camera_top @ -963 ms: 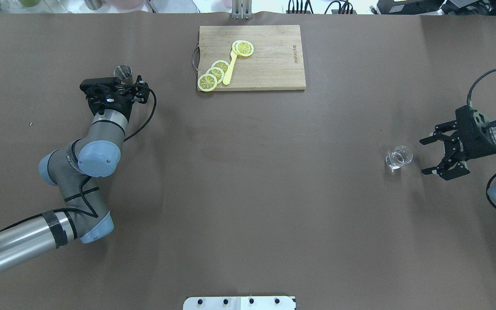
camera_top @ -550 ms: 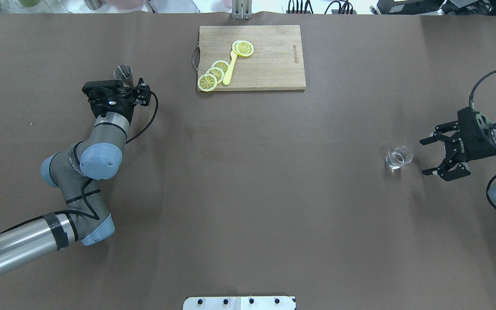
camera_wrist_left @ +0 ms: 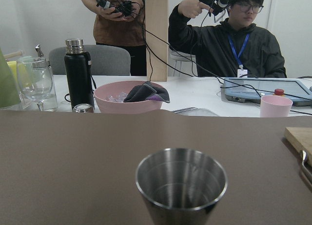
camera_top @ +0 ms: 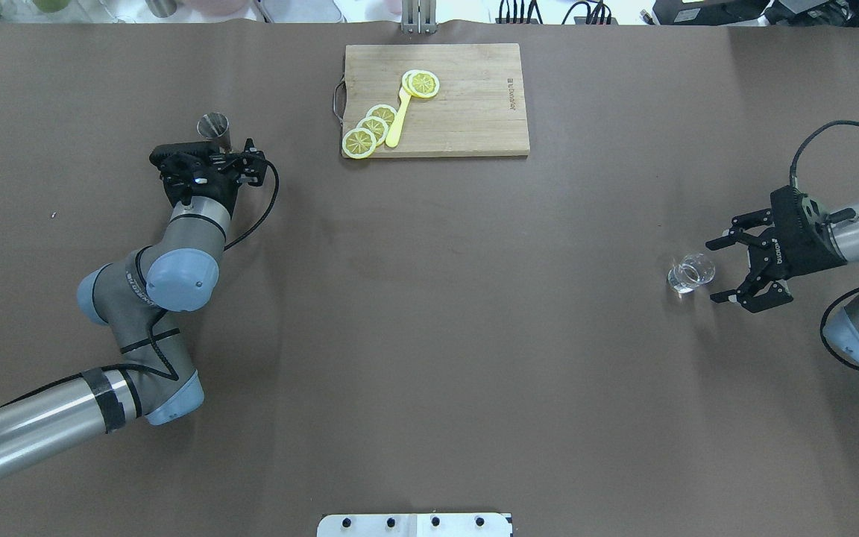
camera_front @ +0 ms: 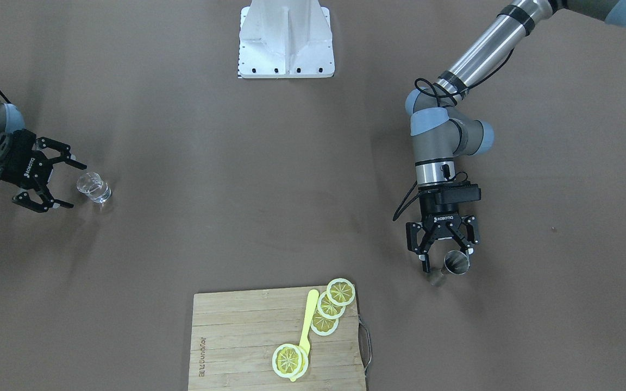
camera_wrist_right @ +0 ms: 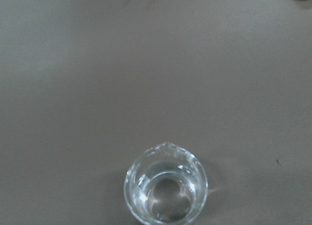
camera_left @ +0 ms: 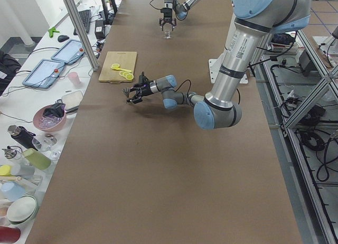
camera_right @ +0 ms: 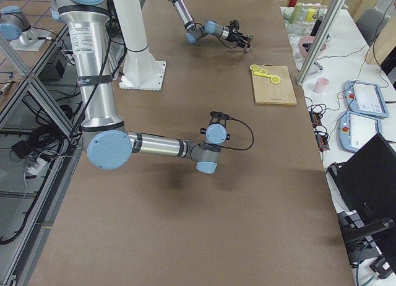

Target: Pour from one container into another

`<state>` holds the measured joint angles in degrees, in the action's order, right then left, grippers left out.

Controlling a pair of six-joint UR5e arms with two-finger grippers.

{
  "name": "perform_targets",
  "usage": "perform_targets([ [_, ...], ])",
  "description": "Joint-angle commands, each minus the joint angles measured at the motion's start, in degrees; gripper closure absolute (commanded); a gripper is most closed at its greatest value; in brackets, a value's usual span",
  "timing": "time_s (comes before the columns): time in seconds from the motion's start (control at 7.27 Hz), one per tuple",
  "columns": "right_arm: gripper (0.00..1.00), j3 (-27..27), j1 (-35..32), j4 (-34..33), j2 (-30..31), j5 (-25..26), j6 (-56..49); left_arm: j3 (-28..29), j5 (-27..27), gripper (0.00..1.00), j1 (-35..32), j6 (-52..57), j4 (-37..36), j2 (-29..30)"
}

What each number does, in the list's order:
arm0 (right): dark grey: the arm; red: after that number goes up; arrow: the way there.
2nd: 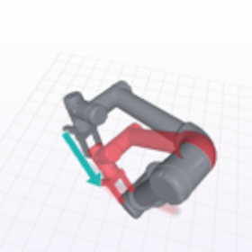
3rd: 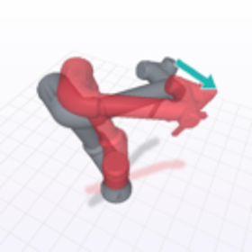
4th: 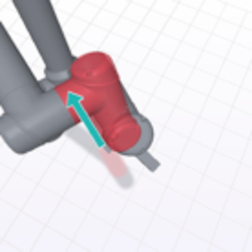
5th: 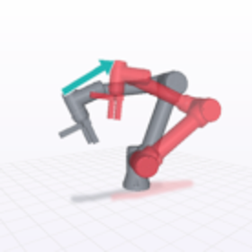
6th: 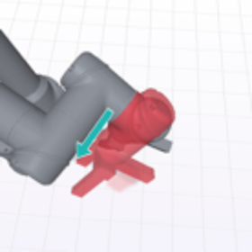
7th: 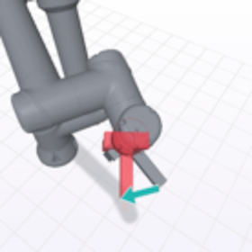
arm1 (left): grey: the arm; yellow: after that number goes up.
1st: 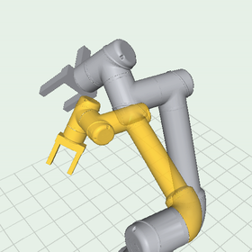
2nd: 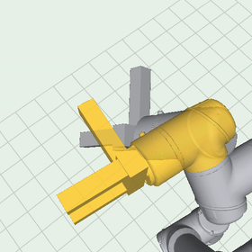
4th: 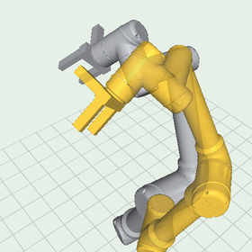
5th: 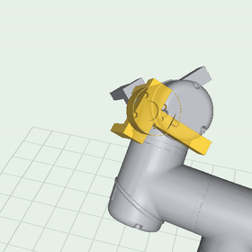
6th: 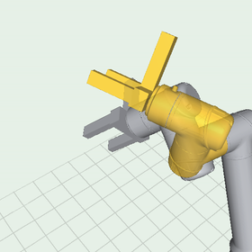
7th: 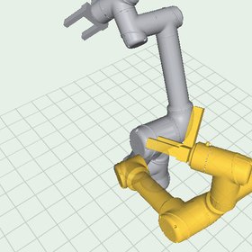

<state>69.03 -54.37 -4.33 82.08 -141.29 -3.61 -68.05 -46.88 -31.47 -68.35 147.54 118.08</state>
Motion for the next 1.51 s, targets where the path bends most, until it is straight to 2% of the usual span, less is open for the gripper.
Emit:
perform_targets([
  [0.0,0.0,-0.83,0.66,0.02,-0.87,0.14,0.01,1.68,-0.05,0.11,0.0,-0.82,-0.15,0.92],
  [0.28,0.05,-0.83,1.02,0.02,-1.31,0.32,0.09,1.87,0.12,0.17,0.0,-0.91,-0.24,1.01],
  [0.55,0.17,-0.83,1.1,0.02,-1.4,0.32,0.1,1.52,0.12,0.39,0.0,-1.08,-0.24,1.01],
  [0.96,0.41,-0.83,1.1,0.02,-1.4,0.23,0.1,1.43,0.3,0.42,0.0,-1.52,-0.24,1.01],
  [1.38,0.45,-0.74,1.1,0.11,-1.4,0.14,0.54,1.69,0.39,0.42,0.0,-1.61,-0.24,1.01],
])
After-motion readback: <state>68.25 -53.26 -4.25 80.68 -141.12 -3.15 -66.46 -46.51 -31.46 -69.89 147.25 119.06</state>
